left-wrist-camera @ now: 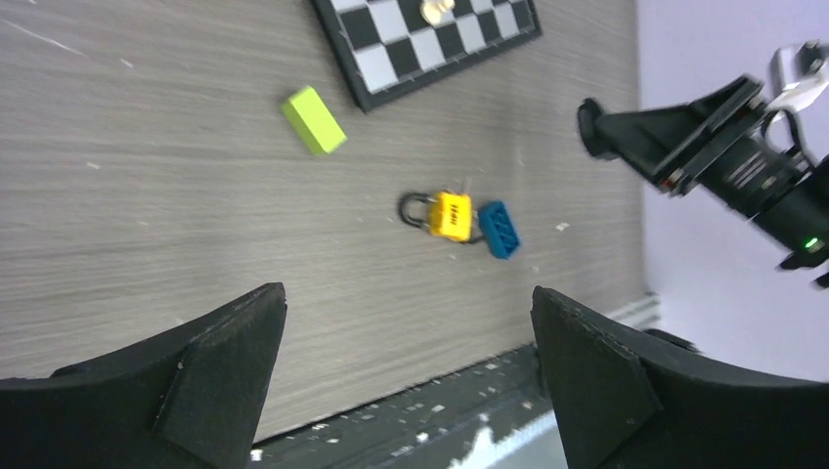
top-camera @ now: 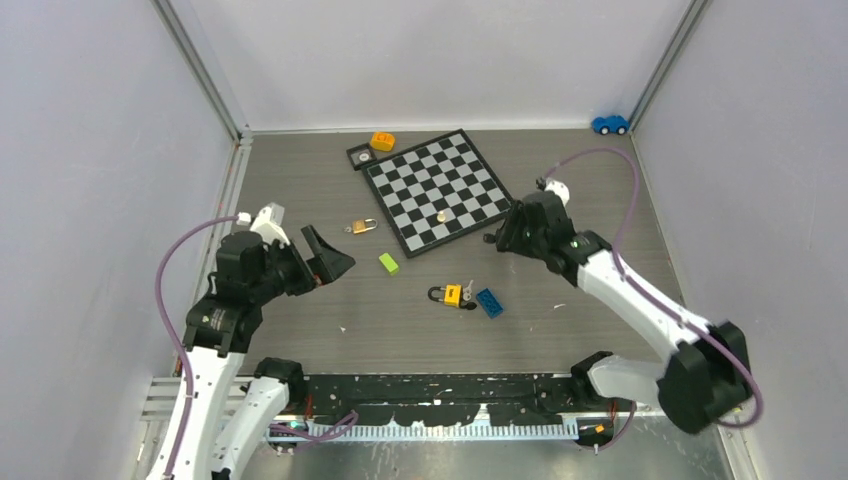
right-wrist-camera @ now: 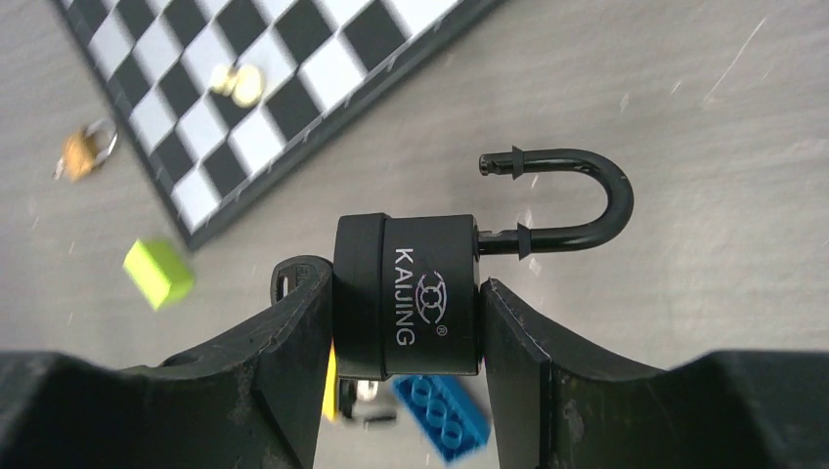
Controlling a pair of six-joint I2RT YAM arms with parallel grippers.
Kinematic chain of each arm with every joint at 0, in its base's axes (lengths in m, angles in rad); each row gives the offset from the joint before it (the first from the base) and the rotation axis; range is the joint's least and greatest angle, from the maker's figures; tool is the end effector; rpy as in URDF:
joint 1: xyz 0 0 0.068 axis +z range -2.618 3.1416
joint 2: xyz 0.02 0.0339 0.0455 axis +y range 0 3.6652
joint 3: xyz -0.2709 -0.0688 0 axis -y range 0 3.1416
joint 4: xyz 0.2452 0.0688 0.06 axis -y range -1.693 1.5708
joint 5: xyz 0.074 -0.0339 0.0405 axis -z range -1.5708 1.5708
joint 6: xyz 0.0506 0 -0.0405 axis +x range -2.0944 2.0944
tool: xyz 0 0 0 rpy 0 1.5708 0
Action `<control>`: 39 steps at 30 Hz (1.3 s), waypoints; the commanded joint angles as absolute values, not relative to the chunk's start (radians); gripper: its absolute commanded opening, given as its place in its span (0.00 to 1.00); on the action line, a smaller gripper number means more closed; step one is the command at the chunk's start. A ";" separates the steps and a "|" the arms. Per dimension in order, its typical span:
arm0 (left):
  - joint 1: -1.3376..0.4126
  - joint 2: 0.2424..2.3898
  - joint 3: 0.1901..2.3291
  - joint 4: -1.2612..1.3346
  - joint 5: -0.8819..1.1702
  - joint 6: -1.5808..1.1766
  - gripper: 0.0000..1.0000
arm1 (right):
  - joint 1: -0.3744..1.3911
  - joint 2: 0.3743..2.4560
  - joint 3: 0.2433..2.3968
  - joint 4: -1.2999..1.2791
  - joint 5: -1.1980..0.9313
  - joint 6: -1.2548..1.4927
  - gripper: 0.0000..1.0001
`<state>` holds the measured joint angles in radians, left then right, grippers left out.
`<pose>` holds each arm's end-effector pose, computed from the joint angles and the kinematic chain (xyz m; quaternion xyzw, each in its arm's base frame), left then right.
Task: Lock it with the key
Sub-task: Pick up the lock from the center of the board.
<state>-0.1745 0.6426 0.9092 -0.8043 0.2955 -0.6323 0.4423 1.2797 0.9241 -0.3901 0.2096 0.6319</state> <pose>0.1245 -0.0369 0.3356 -0.1243 0.8541 -0.3095 0.3990 0.2609 0.1119 0.2601 0.1280 0.9030 0.1217 0.3916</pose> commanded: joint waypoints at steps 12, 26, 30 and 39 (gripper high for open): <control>-0.389 0.454 0.608 -0.375 0.435 -1.098 0.69 | 0.772 0.506 0.523 -0.264 0.206 0.860 0.03; -0.923 0.858 0.724 -0.077 -0.033 -1.071 0.62 | 1.018 0.631 0.583 -0.155 0.386 0.787 0.02; -0.945 0.906 0.718 -0.013 -0.039 -1.090 0.59 | 1.062 0.655 0.589 -0.113 0.440 0.852 0.01; -0.985 0.962 0.712 0.051 -0.066 -1.115 0.58 | 1.151 0.716 0.591 0.060 0.388 0.760 0.01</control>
